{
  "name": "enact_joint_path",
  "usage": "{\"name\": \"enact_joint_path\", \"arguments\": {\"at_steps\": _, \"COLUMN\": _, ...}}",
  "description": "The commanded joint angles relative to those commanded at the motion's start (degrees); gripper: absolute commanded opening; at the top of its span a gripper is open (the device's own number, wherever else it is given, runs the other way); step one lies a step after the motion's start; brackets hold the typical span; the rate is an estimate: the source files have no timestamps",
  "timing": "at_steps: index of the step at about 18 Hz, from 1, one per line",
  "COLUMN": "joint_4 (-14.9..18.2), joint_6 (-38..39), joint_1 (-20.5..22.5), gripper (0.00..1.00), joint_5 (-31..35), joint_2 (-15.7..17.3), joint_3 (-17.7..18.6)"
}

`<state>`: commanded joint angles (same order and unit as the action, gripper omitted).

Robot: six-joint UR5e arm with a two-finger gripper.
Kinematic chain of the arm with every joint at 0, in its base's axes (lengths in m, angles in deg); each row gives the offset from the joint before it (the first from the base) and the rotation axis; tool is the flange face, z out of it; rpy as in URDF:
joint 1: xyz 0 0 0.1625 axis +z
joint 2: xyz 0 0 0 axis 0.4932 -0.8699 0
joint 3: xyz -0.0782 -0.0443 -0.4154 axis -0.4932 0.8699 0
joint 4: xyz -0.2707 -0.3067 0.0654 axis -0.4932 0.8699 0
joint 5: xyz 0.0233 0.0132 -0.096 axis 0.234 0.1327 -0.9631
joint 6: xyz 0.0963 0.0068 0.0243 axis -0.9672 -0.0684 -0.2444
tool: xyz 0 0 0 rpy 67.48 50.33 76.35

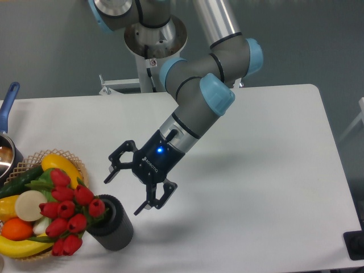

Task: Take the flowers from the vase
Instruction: 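Align the open gripper above the tulip stems at the vase rim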

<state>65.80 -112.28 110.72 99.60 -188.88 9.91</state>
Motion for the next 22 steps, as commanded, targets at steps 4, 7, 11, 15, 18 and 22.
{"name": "enact_joint_path", "arguments": {"at_steps": 4, "joint_4": 0.0, "joint_6": 0.09, "joint_1": 0.0, "gripper": 1.0, "joint_5": 0.0, "joint_2": 0.17, "joint_3": -0.09}}
{"name": "enact_joint_path", "arguments": {"at_steps": 7, "joint_4": 0.0, "joint_6": 0.09, "joint_1": 0.0, "gripper": 1.0, "joint_5": 0.0, "joint_2": 0.26, "joint_3": -0.18}}
{"name": "enact_joint_path", "arguments": {"at_steps": 11, "joint_4": 0.0, "joint_6": 0.09, "joint_1": 0.0, "gripper": 1.0, "joint_5": -0.09, "joint_2": 0.44, "joint_3": -0.35}}
{"name": "enact_joint_path", "arguments": {"at_steps": 15, "joint_4": 0.0, "joint_6": 0.17, "joint_1": 0.0, "gripper": 1.0, "joint_5": -0.17, "joint_2": 0.88, "joint_3": -0.61}}
{"name": "enact_joint_path", "arguments": {"at_steps": 18, "joint_4": 0.0, "joint_6": 0.35, "joint_1": 0.0, "gripper": 1.0, "joint_5": -0.18, "joint_2": 1.76, "joint_3": -2.02}}
{"name": "enact_joint_path", "arguments": {"at_steps": 22, "joint_4": 0.0, "joint_6": 0.35, "joint_1": -0.17, "gripper": 1.0, "joint_5": -0.18, "joint_2": 1.06, "joint_3": -5.79}}
